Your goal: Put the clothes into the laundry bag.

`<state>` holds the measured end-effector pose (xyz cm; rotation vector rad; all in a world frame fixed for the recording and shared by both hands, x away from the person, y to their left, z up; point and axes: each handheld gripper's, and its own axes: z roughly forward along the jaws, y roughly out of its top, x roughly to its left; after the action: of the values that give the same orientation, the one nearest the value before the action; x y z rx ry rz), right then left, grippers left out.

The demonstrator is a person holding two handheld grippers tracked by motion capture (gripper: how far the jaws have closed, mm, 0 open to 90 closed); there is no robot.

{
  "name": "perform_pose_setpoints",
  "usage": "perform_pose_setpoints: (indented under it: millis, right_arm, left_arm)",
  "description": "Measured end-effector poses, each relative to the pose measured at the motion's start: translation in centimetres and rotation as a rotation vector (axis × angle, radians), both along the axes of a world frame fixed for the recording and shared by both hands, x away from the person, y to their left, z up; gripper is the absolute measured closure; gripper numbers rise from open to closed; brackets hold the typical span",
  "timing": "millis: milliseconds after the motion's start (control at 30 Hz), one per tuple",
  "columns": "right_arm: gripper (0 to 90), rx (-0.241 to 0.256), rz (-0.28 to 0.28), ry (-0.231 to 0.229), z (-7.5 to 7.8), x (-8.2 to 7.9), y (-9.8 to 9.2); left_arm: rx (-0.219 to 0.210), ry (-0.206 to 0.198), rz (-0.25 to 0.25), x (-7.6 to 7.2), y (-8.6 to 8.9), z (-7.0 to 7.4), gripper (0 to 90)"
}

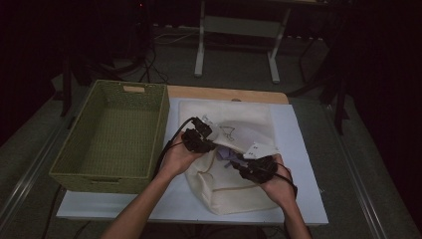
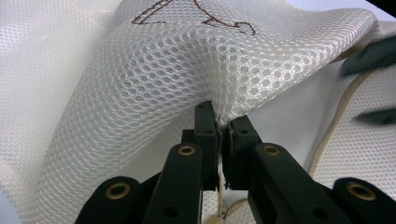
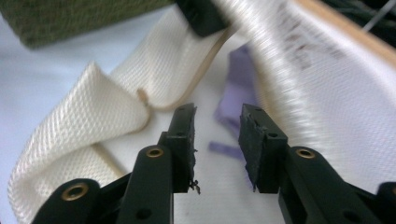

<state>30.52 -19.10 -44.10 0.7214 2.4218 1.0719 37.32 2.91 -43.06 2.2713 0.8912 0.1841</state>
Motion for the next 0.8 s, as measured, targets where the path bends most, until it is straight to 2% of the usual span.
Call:
perform_pose_setpoints:
  millis: [167, 200, 300, 367, 433, 500, 533, 567, 600, 800]
  right_arm:
    - [63.2, 0.025, -0.044, -0.061, 1.3, 0.1, -0.9]
    - [62.3, 0.03, -0.041, -0.06, 1.4, 0.2, -1.0]
    - [60.9, -0.004, -0.043, -0.056, 1.4, 0.6, -0.7]
    - [61.7, -0.01, -0.037, -0.053, 1.2, 0.9, -0.5]
    - [64.3, -0.019, -0.032, -0.043, 1.0, 1.1, -0.2]
    - [74.0, -0.021, -0.023, -0.028, 0.7, 1.4, -0.2]
    - [74.0, -0.021, -0.023, -0.028, 0.7, 1.4, -0.2]
    - [78.0, -0.018, -0.019, -0.021, 0.6, 1.5, -0.2]
    - [85.7, -0.017, -0.018, -0.009, 0.3, 1.5, -0.2]
    - [87.1, 0.0, -0.013, 0.012, 0.1, 1.4, -0.8]
  left_arm:
    - [-0.001, 0.0, 0.0, 0.0, -0.1, -0.1, 85.8]
    - [0.0, -0.001, -0.001, 0.0, -0.1, -0.1, 85.8]
    - [0.003, -0.002, -0.008, -0.1, -0.3, -0.2, 85.7]
    - [0.006, -0.004, -0.012, -0.2, -0.3, -0.3, 85.7]
    - [0.01, -0.002, -0.019, -0.3, -0.4, -0.4, 85.6]
    - [0.011, -0.001, -0.023, -0.4, -0.5, -0.5, 85.7]
    - [0.011, -0.001, -0.023, -0.4, -0.5, -0.5, 85.7]
    - [0.013, 0.0, -0.029, -0.5, -0.5, -0.6, 85.7]
    - [0.016, 0.001, -0.035, -0.6, -0.5, -0.7, 85.6]
    - [0.014, 0.002, -0.048, -1.5, -0.5, -1.4, 83.1]
